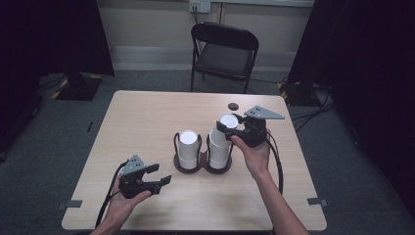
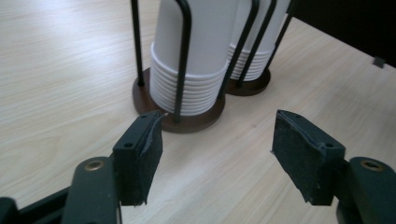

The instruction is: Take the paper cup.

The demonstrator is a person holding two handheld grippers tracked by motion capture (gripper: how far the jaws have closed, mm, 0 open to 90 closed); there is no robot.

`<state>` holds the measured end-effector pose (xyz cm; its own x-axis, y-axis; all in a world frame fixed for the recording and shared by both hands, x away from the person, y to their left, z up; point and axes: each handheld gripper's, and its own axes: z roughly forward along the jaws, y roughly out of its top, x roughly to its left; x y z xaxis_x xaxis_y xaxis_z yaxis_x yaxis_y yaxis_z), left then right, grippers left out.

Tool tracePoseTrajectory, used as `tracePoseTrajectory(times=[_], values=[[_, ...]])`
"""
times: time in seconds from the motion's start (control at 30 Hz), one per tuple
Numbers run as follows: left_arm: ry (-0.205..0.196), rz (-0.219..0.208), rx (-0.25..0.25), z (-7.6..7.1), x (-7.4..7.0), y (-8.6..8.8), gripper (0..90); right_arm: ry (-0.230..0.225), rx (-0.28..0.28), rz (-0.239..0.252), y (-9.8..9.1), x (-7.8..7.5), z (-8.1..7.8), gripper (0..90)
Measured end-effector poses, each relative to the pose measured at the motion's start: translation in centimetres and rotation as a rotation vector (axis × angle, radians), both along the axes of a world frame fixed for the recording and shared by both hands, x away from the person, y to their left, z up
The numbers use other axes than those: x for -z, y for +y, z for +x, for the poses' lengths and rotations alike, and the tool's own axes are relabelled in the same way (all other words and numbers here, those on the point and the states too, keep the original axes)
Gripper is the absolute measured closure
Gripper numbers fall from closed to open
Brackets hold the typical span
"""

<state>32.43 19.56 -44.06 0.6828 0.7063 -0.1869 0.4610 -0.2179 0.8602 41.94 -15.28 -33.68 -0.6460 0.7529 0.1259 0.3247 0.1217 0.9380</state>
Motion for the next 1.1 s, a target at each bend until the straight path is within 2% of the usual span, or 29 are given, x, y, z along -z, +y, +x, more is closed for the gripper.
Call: tracePoseTrajectory(times=[0.1, 0.33, 0.43, 0.53, 0.63, 0.7, 0.73, 0.77, 0.8, 0.83, 0.87, 0.97, 1.1], values=[[-0.015, -0.009, 0.023, 0.0, -0.3, -0.1, 37.9, -0.005, 0.005, 0.009, -0.4, -0.3, -0.3, 34.6], [-0.028, -0.016, 0.090, 0.0, -0.8, -0.8, 37.0, 0.003, 0.017, 0.027, -1.8, -1.0, -0.9, 34.6], [-0.068, -0.039, 0.110, 0.1, -1.5, -1.4, 41.1, 0.000, 0.028, 0.031, -2.5, -1.6, -1.8, 34.6], [-0.086, -0.040, 0.110, 0.2, -2.0, -1.9, 42.5, -0.005, 0.041, 0.024, -2.9, -1.8, -2.3, 34.7], [-0.097, -0.061, 0.135, 0.6, -2.2, -2.6, 42.4, 0.009, 0.055, 0.027, -3.6, -1.5, -3.1, 34.7], [-0.099, -0.065, 0.135, 0.7, -2.2, -2.8, 40.7, 0.012, 0.055, 0.031, -3.9, -1.4, -3.6, 34.7], [-0.091, -0.080, 0.139, 0.8, -2.2, -2.9, 40.7, 0.012, 0.055, 0.031, -3.9, -1.4, -3.6, 34.7], [-0.111, -0.086, 0.150, 0.9, -2.0, -3.3, 37.5, 0.017, 0.058, 0.039, -4.1, -1.2, -4.0, 34.7], [-0.111, -0.086, 0.150, 0.9, -2.0, -3.3, 36.2, 0.017, 0.058, 0.039, -4.1, -1.2, -4.0, 34.7], [-0.116, -0.092, 0.154, 1.0, -2.0, -3.5, 34.8, 0.031, 0.057, 0.059, -4.3, -0.9, -4.3, 34.7], [-0.115, -0.112, 0.158, 1.1, -1.9, -3.8, 34.0, 0.034, 0.059, 0.058, -4.3, -0.8, -4.5, 34.7], [-0.137, -0.112, 0.166, 1.1, -1.8, -4.2, 34.1, 0.041, 0.058, 0.070, -4.5, -0.4, -4.8, 34.7], [-0.164, -0.122, 0.175, 1.1, -1.7, -4.8, 33.6, 0.053, 0.055, 0.115, -5.1, 0.4, -5.7, 34.8]])
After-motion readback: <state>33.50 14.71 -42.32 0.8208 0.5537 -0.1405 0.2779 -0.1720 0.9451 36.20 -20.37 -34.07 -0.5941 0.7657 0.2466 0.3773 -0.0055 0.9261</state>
